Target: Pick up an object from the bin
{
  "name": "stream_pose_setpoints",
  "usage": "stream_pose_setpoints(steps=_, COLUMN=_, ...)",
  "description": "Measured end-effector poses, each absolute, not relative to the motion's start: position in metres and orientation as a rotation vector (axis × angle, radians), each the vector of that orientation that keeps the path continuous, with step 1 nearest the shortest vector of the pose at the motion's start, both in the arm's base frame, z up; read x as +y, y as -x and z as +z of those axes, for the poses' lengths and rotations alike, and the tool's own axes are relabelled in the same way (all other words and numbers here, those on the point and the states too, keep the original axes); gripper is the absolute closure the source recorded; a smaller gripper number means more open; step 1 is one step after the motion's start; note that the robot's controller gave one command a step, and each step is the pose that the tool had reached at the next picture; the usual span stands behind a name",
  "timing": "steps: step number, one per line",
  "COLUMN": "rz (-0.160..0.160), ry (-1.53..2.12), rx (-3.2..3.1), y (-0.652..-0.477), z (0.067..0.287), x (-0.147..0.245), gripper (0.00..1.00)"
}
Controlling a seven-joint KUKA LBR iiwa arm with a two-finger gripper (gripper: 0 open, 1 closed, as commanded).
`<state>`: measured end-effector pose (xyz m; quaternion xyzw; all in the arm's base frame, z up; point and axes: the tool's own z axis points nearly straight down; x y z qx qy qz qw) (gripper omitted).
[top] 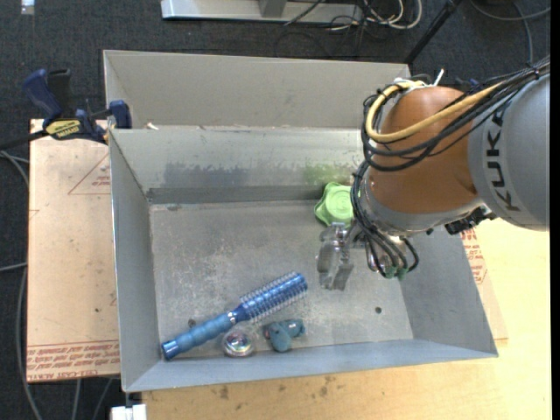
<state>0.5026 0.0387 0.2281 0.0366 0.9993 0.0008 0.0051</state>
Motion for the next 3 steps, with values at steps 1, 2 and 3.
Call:
stream_pose_setpoints(steps=1, rz=0.001, ry=-0.114, rx=3.137, y=-0.501, z=0.224, x=0.039, gripper=0.0)
stream_pose_setpoints(steps=2, rz=0.001, ry=0.169, rx=3.141, y=-0.504, z=0.151, x=0.049, gripper=0.0)
stream_pose_setpoints(steps=3, rz=0.001, ry=0.173, rx=3.143, y=-0.5, z=0.066, x=0.049, gripper=0.0)
